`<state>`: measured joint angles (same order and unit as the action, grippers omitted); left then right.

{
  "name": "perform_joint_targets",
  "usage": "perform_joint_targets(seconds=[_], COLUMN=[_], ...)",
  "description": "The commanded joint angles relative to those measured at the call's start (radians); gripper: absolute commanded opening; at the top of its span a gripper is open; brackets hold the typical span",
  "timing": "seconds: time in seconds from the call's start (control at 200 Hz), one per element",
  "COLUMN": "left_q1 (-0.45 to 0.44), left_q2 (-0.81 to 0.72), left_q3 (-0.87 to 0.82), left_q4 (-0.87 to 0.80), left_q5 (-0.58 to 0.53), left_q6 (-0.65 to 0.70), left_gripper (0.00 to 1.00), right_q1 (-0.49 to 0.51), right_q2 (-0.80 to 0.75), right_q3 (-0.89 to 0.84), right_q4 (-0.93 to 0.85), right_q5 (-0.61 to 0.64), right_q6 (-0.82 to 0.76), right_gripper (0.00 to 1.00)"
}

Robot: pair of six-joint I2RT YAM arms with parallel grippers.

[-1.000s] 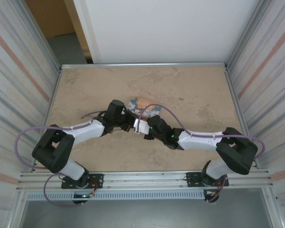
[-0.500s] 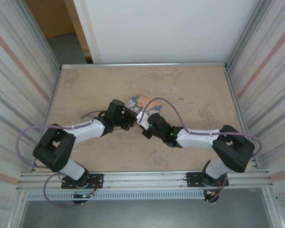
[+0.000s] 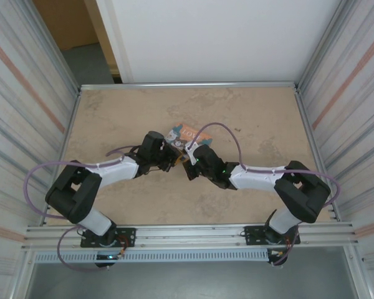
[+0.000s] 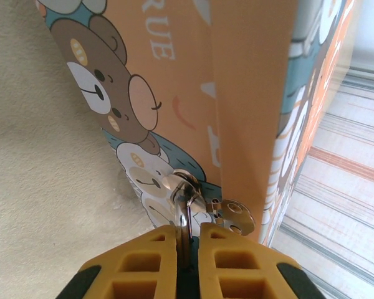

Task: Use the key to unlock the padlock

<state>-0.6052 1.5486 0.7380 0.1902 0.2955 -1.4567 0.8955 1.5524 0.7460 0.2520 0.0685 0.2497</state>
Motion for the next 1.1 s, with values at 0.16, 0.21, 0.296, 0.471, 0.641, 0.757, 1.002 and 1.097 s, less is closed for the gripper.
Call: perform_joint_targets(seconds=[0.16, 0.21, 0.296, 0.471, 0.641, 0.757, 1.002, 1.097], left_q1=[-0.049, -0.05, -0.052, -0.061, -0.068, -0.066, -0.032, -0.011], left_q2=[0.014, 0.02, 0.031, 0.061, 0.077, 0.074, 0.02, -0.031], left_q3=[0.022, 0.022, 0.023, 0.037, 0.058, 0.056, 0.056, 0.06], left_q4=[0.063, 0.063, 0.07, 0.071, 0.039, 0.019, -0.096, -0.17], left_q5=[0.118, 0.118, 0.12, 0.123, 0.107, 0.072, 0.016, -0.013], left_q6=[0.02, 0.021, 0.023, 0.032, 0.075, 0.095, 0.191, 0.243], left_gripper=[0.0, 0.0, 0.0, 0.0, 0.0, 0.04, 0.3, 0.39], right_q1=[-0.054, -0.055, -0.056, -0.059, -0.066, -0.067, -0.083, -0.089], right_q2=[0.034, 0.038, 0.046, 0.073, 0.077, 0.083, 0.082, 0.078], right_q3=[0.07, 0.08, 0.082, 0.086, 0.069, 0.056, 0.005, -0.01], right_q4=[-0.065, -0.082, -0.09, -0.106, -0.098, -0.095, -0.056, -0.047], right_q5=[0.045, 0.053, 0.057, 0.066, 0.079, 0.095, 0.087, 0.082], right_q6=[0.278, 0.312, 0.376, 0.47, 0.5, 0.519, 0.593, 0.611], right_gripper=[0.0, 0.0, 0.0, 0.0, 0.0, 0.0, 0.0, 0.0])
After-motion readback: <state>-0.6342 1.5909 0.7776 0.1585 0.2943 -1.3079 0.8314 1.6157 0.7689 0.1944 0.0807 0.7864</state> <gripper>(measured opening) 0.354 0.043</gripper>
